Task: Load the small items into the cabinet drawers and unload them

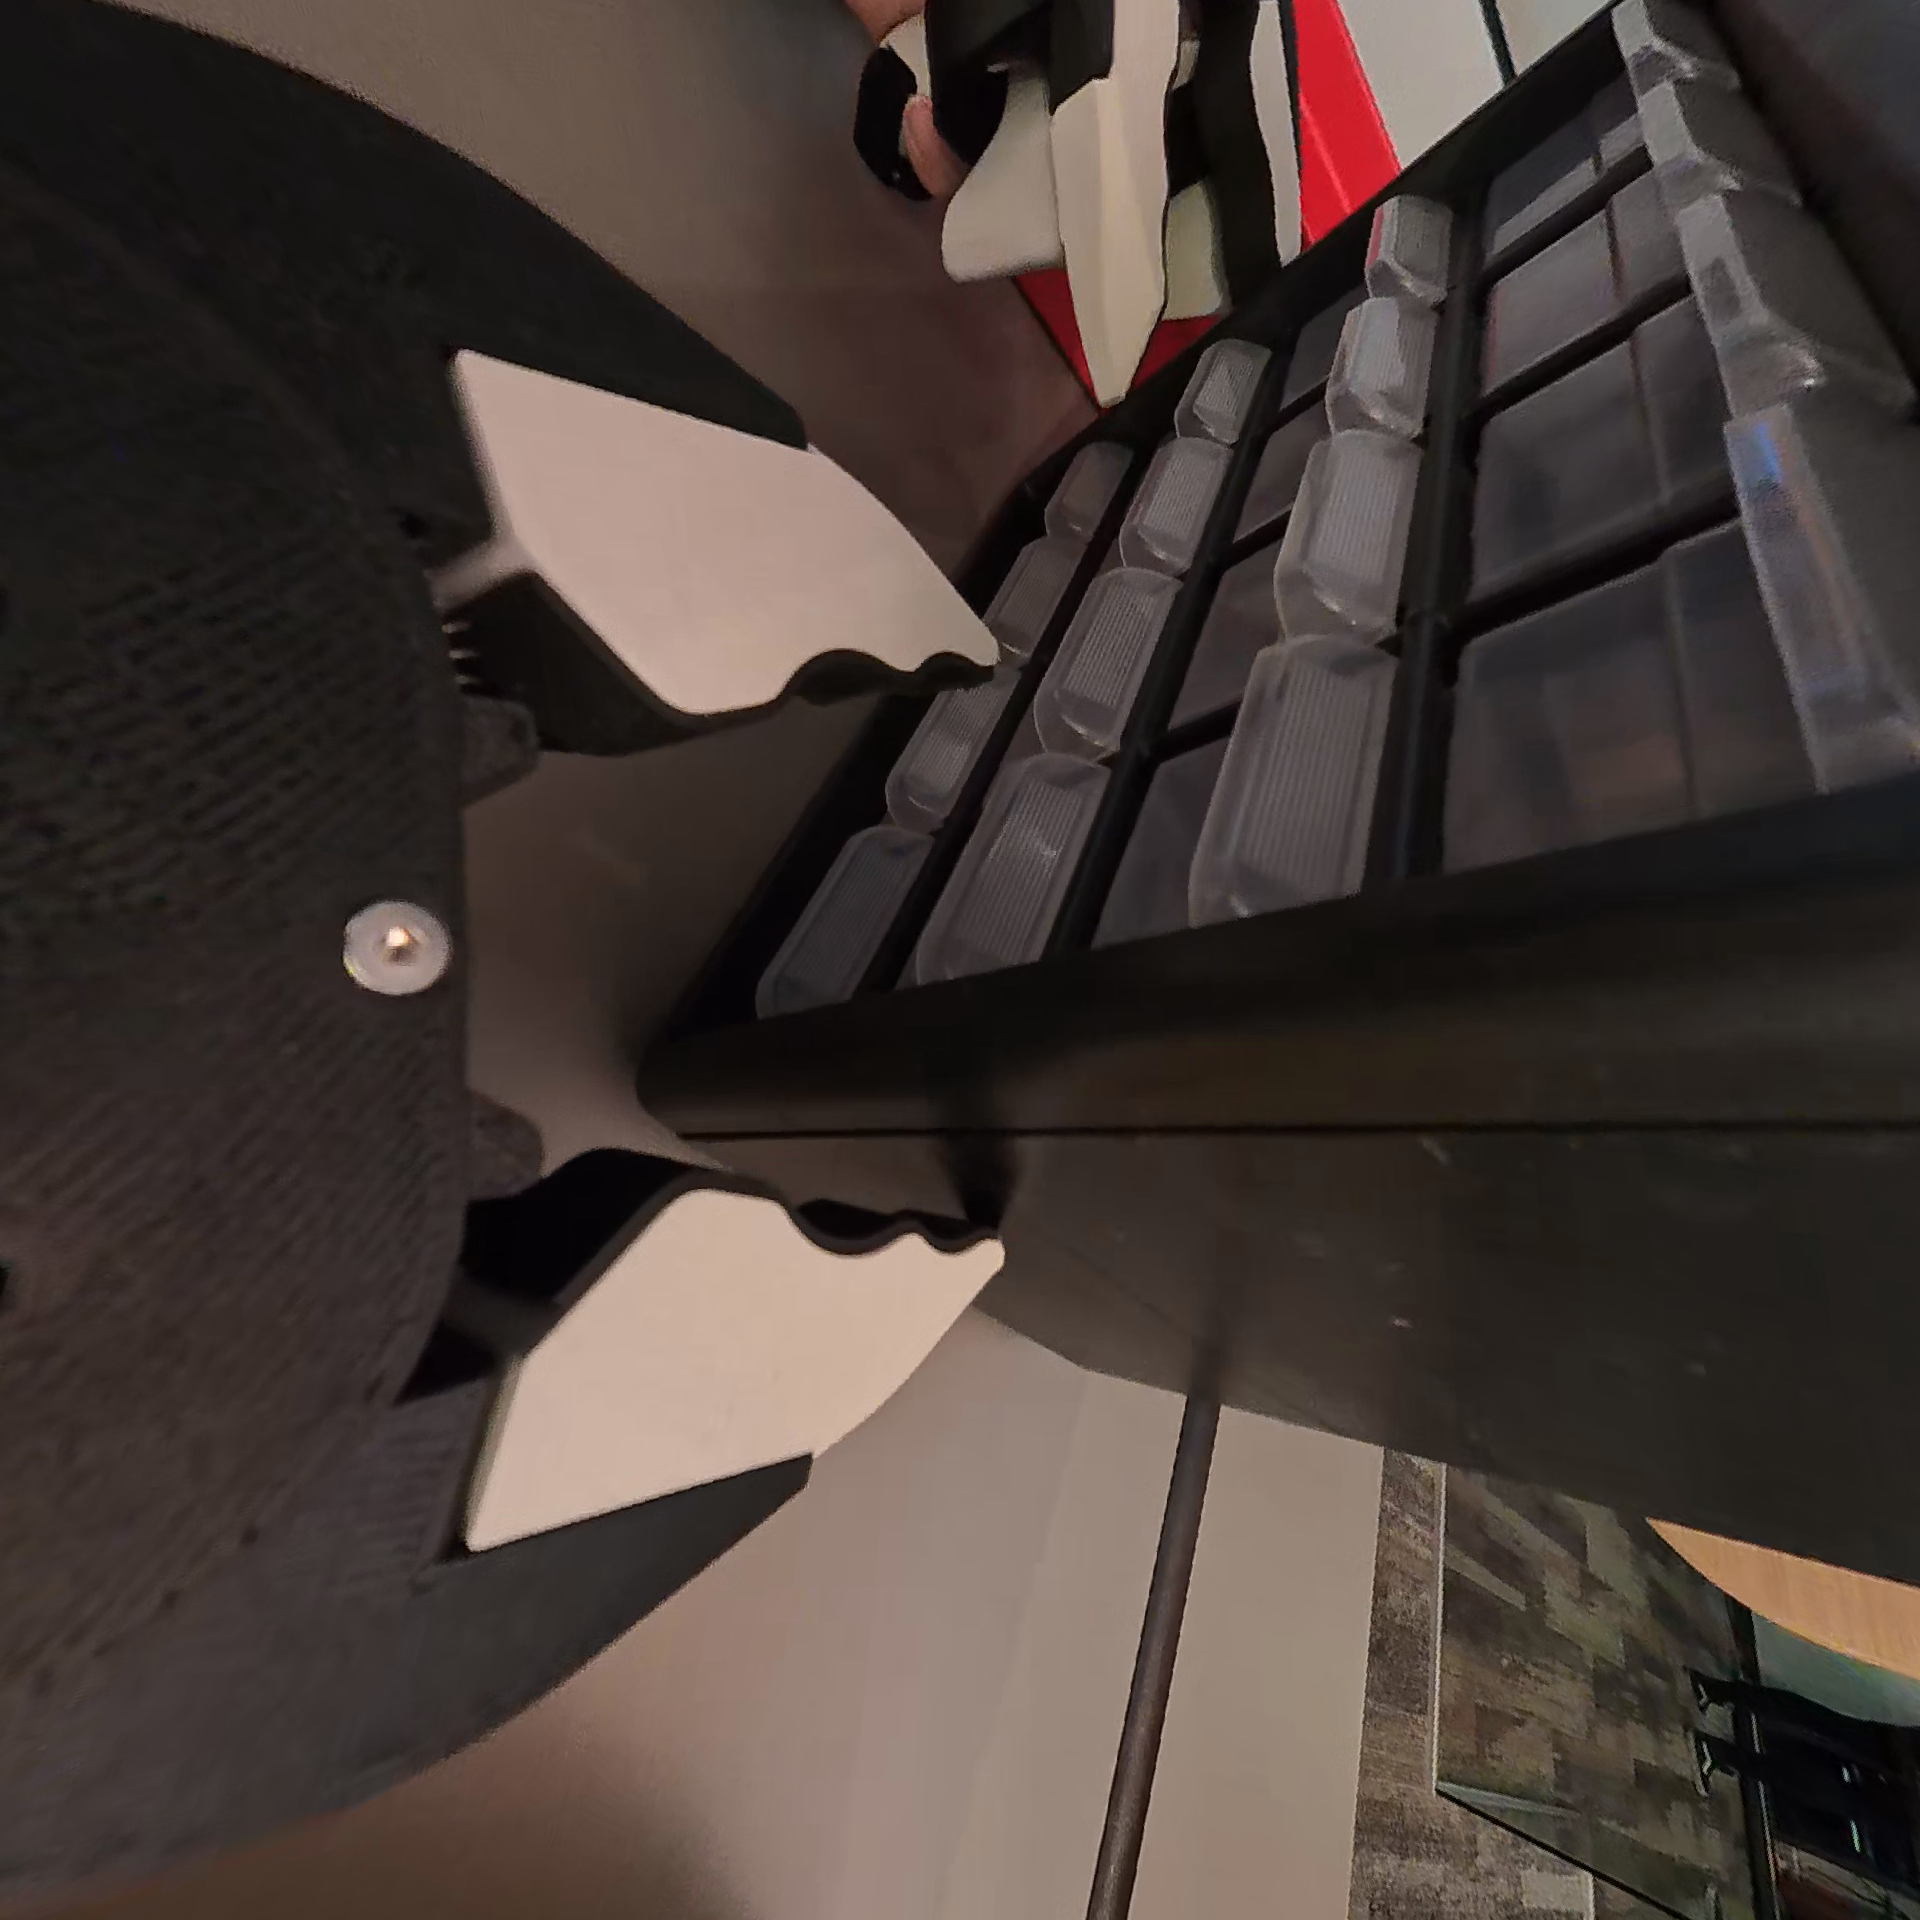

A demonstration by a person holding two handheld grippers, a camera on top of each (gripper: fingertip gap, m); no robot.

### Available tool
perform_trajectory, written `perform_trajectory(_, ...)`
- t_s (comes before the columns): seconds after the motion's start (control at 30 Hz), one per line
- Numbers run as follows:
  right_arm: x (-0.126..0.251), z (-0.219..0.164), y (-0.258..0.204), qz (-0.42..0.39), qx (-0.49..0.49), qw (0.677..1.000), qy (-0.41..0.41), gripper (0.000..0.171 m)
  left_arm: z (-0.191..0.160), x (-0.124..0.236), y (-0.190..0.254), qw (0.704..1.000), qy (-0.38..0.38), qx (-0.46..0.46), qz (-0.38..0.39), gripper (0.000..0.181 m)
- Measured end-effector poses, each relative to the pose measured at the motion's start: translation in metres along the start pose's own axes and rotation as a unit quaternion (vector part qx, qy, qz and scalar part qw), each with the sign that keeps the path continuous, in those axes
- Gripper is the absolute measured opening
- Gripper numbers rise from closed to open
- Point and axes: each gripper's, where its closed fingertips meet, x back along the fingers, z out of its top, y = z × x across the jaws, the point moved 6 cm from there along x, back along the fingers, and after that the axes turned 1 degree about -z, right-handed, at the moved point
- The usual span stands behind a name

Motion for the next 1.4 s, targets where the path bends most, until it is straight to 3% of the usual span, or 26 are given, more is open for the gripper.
perform_trajectory(0.57,0.004,0.006,-0.003,-0.013,0.034,0.999,0.016,0.093,0.008,0.006,0.004,0.999,0.03,-0.025,0.021,0.089)
perform_trajectory(0.67,0.017,0.024,-0.009,-0.04,0.062,0.995,0.074,0.092,0.031,0.03,0.014,0.991,0.097,-0.079,0.044,0.085)
perform_trajectory(0.73,0.025,0.033,-0.013,-0.064,0.086,0.988,0.111,0.092,0.049,0.054,0.021,0.982,0.143,-0.111,0.057,0.072)
perform_trajectory(0.93,0.038,0.043,-0.034,-0.126,0.199,0.955,0.182,0.079,0.111,0.144,0.002,0.969,0.207,-0.105,0.087,0.048)
perform_trajectory(1.0,0.037,0.044,-0.044,-0.145,0.236,0.943,0.185,0.079,0.135,0.164,-0.02,0.973,0.178,-0.122,0.085,0.039)
perform_trajectory(1.07,0.039,0.042,-0.056,-0.162,0.285,0.927,0.184,0.058,0.152,0.174,-0.046,0.983,0.095,-0.138,0.077,0.032)
perform_trajectory(1.13,0.053,0.051,-0.063,-0.251,0.352,0.871,0.233,0.053,0.16,0.182,-0.074,0.989,0.001,-0.121,0.086,0.041)
perform_trajectory(1.2,0.058,0.055,-0.076,-0.257,0.408,0.841,0.244,0.051,0.158,0.187,-0.096,0.988,-0.069,-0.104,0.097,0.039)
perform_trajectory(1.33,0.045,0.044,-0.088,-0.22,0.413,0.857,0.217,0.051,0.13,0.175,-0.123,0.98,-0.113,-0.122,0.113,0.032)
perform_trajectory(1.4,0.036,0.036,-0.094,-0.204,0.419,0.861,0.203,0.051,0.099,0.155,-0.133,0.967,-0.193,-0.146,0.084,0.03)
